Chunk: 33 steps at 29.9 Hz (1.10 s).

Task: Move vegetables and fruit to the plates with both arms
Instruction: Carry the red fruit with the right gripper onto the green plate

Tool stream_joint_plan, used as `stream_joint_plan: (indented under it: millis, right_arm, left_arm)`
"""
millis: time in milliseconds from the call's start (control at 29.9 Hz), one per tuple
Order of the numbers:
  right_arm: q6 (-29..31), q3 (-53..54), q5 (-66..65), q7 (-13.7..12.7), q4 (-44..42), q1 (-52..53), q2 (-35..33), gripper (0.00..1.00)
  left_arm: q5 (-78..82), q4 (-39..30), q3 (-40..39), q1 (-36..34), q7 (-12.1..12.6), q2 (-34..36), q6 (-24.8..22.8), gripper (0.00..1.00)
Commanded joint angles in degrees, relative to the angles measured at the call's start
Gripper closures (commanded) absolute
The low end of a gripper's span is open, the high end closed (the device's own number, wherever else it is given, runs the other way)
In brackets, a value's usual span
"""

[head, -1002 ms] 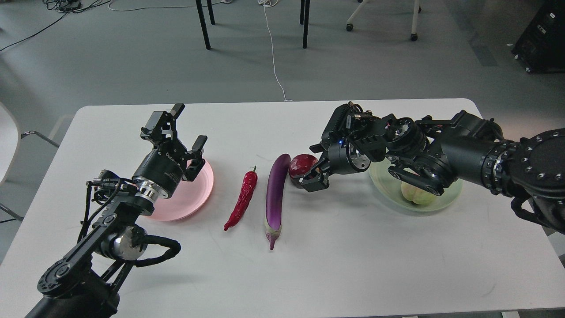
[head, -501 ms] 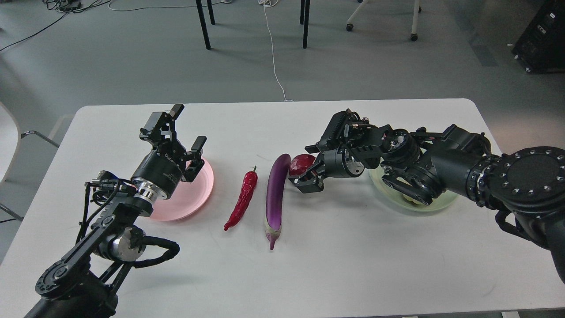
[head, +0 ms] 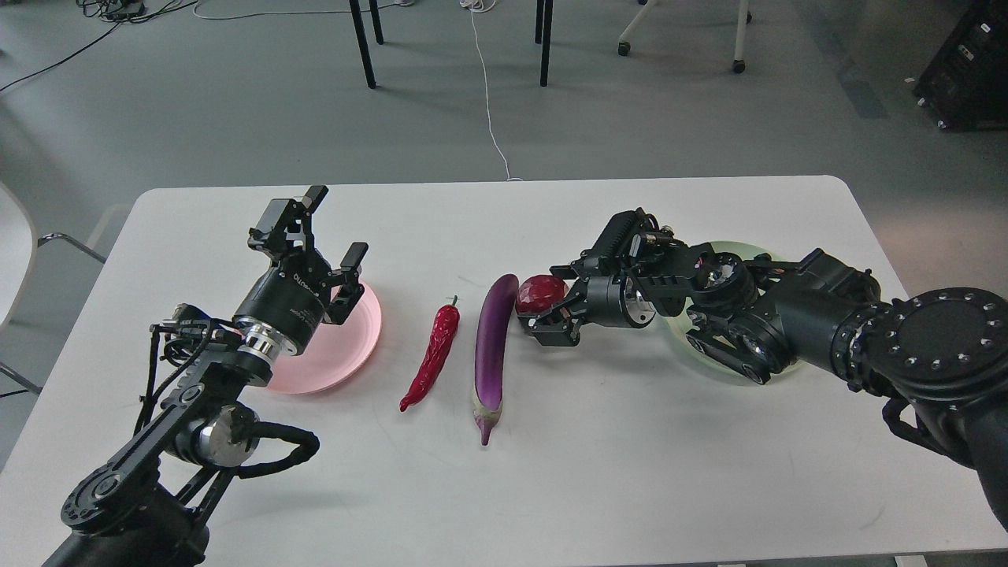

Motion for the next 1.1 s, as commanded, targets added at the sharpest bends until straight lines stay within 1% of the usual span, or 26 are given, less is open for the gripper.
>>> stream_joint_plan:
  millis: [0,33,100,167,301,434,568,701,802,902,1002,1069]
  right_arm:
    - [-0.37,-0.09,0.14,0.00,0.03,-0.04,0.00,0.44]
    - [-0.37,-0.18,0.14,0.00,0.12,-0.04,0.00,0.49]
    - [-0.37,-0.27,0.14,0.00,0.29,0.05,0.00,0.52]
    - [-0.37,-0.35,0.14,0.00,0.47,0.22,0.00,0.57]
    - [-0.81,-0.44,0.14,0.00,2.83,1.80,0.00,0.56]
    - [-0.99,-0.44,0.05,0.00,10.73,7.16,-8.59,0.55]
    - [-0.46,-0.88,-0.56,0.00,18.64,12.87,-19.40,0.53]
    - [-0.37,-2.63,-3.01,0.00,23.40,15.16,-28.89,0.52]
    - [-0.37,-3.52,-6.97,0.00,24.03,14.64,-34.53,0.52]
    - [-0.46,-3.69,-7.95,0.00,23.32,11.84,-37.35,0.50]
    - [-0.46,-3.61,-7.95,0.00,22.88,9.63,-38.23,0.50]
    - [-0.46,-3.43,-7.86,0.00,20.96,8.14,-38.41,0.50]
  left_arm:
    - [0.00,-0.32,0.00,0.28,0.00,0.05,0.09,0.02]
    - [0.00,-0.40,0.00,0.37,0.00,0.05,0.09,0.02]
    - [0.00,-0.49,0.00,0.46,0.00,0.05,0.09,0.02]
    - [0.09,-0.49,-0.09,0.46,0.00,0.14,0.09,0.02]
    - [0.00,-0.58,-0.17,0.46,0.00,0.32,0.09,0.02]
    - [0.00,-0.58,-0.09,0.46,0.00,0.32,0.09,0.02]
    - [0.00,-0.58,0.00,0.46,0.09,0.14,0.00,0.02]
    - [0.00,-0.58,0.00,0.46,0.17,-0.21,0.00,0.02]
    - [0.00,-0.58,0.00,0.37,0.17,-0.21,0.00,0.02]
    - [0.00,-0.58,0.00,0.37,0.17,-0.21,-0.09,0.02]
    - [0.09,-0.58,0.09,0.37,0.17,-0.03,-0.18,0.02]
    - [0.09,-0.58,0.53,0.37,0.17,-0.03,-0.09,0.02]
